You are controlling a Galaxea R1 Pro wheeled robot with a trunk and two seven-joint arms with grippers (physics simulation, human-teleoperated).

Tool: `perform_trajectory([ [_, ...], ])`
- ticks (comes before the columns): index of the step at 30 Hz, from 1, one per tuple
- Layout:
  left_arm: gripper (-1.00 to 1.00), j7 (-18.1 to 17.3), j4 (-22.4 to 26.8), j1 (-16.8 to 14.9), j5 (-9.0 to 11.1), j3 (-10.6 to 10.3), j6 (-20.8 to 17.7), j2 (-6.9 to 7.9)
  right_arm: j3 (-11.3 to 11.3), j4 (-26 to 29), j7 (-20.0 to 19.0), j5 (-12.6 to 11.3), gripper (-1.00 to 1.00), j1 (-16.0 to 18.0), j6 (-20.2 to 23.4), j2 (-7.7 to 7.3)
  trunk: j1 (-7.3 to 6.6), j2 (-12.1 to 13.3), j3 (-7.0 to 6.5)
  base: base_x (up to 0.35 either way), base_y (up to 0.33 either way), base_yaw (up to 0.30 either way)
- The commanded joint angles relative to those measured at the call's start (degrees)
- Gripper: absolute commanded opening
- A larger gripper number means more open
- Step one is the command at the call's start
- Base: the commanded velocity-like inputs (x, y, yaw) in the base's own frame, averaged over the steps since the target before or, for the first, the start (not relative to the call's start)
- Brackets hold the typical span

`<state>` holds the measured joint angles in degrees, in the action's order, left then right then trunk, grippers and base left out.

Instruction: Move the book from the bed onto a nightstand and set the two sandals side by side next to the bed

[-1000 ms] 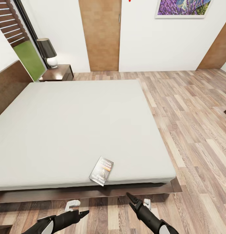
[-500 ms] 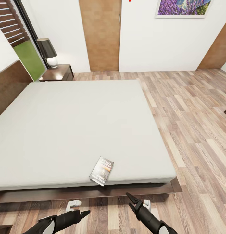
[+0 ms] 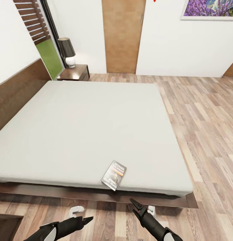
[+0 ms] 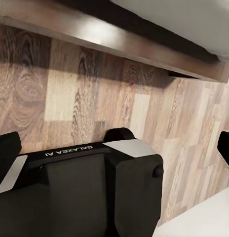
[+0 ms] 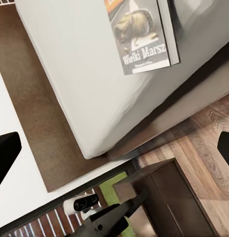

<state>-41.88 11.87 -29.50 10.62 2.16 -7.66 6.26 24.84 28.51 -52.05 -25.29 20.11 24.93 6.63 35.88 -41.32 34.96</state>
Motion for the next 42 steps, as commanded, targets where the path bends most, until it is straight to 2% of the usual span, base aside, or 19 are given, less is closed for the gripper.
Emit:
perform_trajectory([
  [1,1.00,-0.2,0.0,0.0,0.3,0.2,-0.6,-0.02,0.3,0.0,-0.1,-0.1,1.00,0.0,0.5,0.05,0.01,0.0,0.05,0.000,0.000,0.292],
  [11,1.00,-0.2,0.0,0.0,0.3,0.2,-0.6,-0.02,0.3,0.1,-0.2,-0.1,1.00,0.0,0.5,0.05,0.01,0.0,0.05,0.000,0.000,0.259],
  [25,1.00,-0.2,0.0,0.0,0.3,0.2,-0.6,-0.02,0.5,0.1,-0.3,-0.2,1.00,0.0,0.4,0.05,0.01,0.0,0.05,0.000,0.000,0.014],
  [31,1.00,-0.2,0.0,0.0,0.3,0.2,-0.6,-0.23,0.6,0.1,-0.5,-0.3,1.00,0.0,-1.1,0.05,0.01,0.0,0.05,0.000,0.000,0.000],
  [34,1.00,-0.2,0.0,0.0,0.3,0.2,-0.6,-0.37,0.6,0.2,-1.3,-0.7,1.00,0.0,-1.4,0.05,0.01,0.0,0.05,0.000,0.000,0.000],
  [38,1.00,-0.2,0.0,0.0,0.3,0.2,-0.6,-0.46,0.6,0.2,-5.4,-1.3,1.00,0.0,-1.4,0.05,0.01,0.0,0.05,0.000,0.000,0.000],
  [42,1.00,-0.1,0.0,0.0,0.3,0.2,-0.6,-0.72,0.5,0.2,-7.7,-1.4,1.00,0.0,-1.2,0.05,0.01,0.0,0.05,0.000,0.000,0.000],
])
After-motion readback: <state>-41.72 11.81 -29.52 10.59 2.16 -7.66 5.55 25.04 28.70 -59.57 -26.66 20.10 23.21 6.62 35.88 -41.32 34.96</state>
